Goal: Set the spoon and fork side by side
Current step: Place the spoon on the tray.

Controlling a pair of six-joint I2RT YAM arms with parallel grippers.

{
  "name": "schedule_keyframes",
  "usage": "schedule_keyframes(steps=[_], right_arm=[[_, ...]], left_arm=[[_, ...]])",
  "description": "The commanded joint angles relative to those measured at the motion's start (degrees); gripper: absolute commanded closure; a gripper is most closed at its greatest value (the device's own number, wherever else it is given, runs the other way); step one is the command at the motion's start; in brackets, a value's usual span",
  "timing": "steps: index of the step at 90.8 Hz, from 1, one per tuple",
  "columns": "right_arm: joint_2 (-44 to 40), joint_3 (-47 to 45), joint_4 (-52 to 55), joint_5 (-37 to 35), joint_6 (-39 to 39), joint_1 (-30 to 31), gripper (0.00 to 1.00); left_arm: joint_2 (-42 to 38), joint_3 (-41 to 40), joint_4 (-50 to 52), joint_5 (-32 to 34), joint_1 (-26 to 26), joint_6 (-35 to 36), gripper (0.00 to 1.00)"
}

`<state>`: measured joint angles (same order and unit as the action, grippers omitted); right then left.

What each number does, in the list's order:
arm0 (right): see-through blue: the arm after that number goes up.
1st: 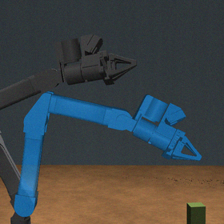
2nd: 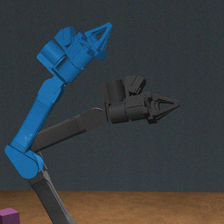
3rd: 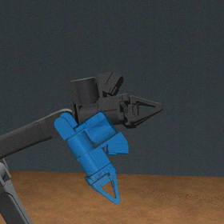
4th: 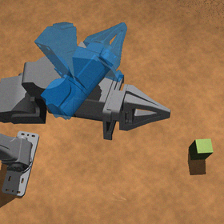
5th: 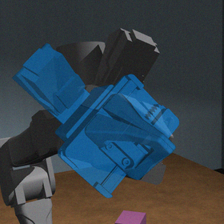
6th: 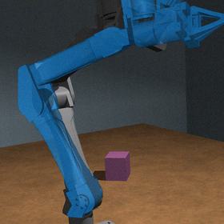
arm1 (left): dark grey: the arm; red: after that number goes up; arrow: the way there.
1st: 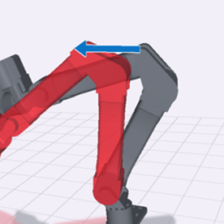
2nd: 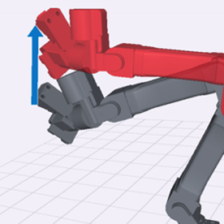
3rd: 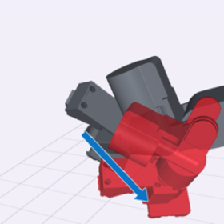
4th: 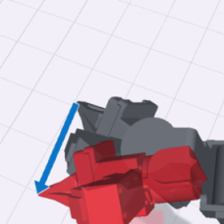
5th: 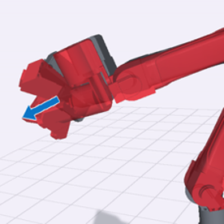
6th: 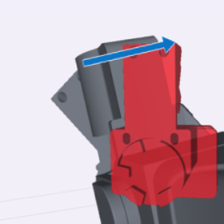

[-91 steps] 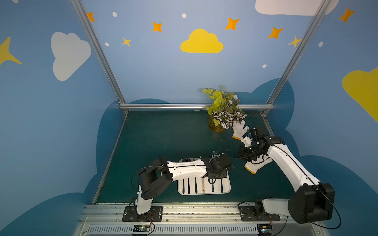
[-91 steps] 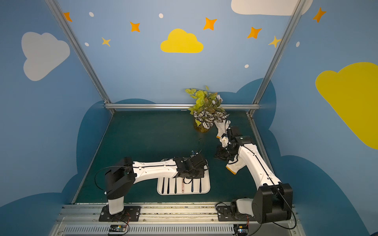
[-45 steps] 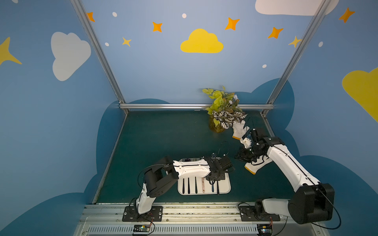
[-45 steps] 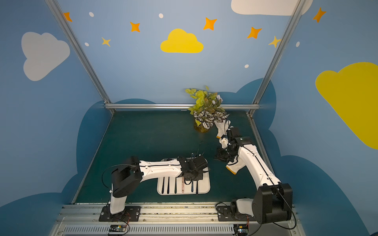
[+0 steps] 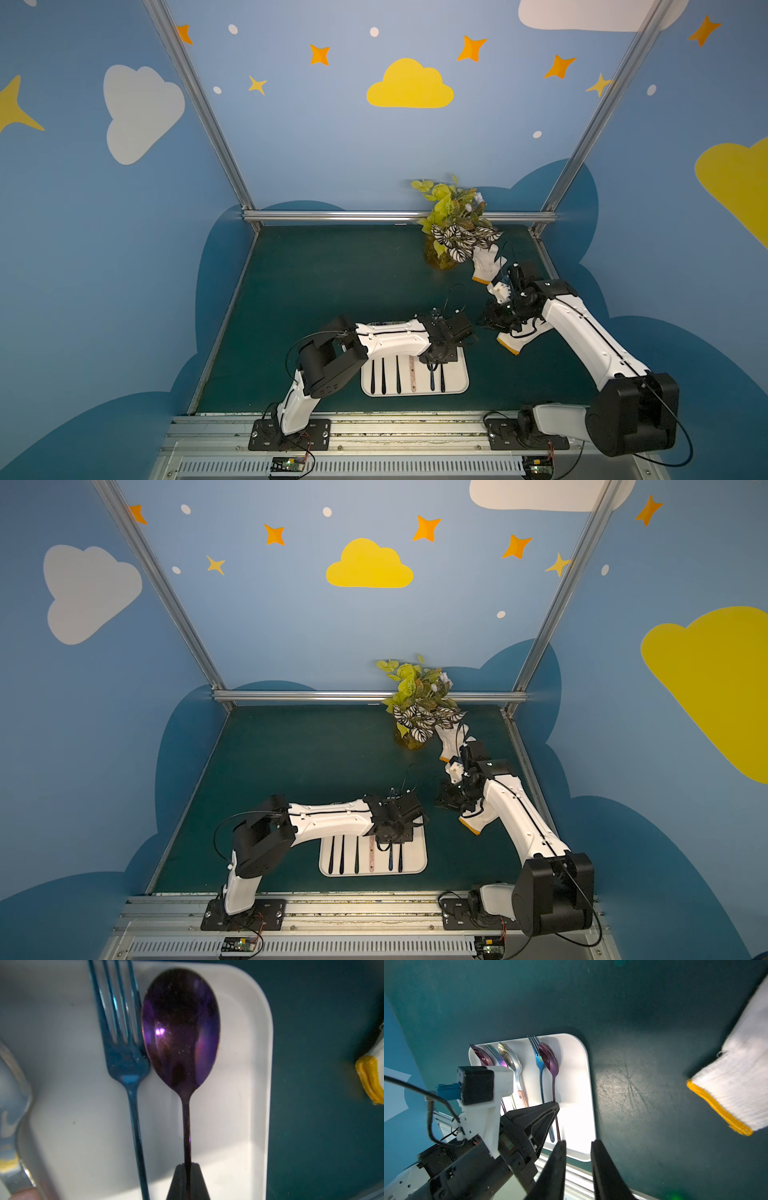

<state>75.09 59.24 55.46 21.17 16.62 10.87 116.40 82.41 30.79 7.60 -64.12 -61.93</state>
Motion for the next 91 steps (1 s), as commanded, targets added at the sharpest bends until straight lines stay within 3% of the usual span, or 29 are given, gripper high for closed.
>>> schedule_keyframes(steps=[1,49,91], right_arm=[[-0.9,-0.4,0.4,0.8,-0.5,0.1,0.74],[-0.6,-1.0,0.2,0.8,-0.6,0.1,0.74],[-1.8,-0.8,1.1,-1.0,0.0,0.1,0.70]], left_arm=[[1.4,1.6,2.0,1.2,0.4,0.5,0.97],[3.7,2.7,2.9,0.5,0.7,-0.2,0.84],[-0.9,2.8,1.9,0.2,0.2,1.6,0.59]])
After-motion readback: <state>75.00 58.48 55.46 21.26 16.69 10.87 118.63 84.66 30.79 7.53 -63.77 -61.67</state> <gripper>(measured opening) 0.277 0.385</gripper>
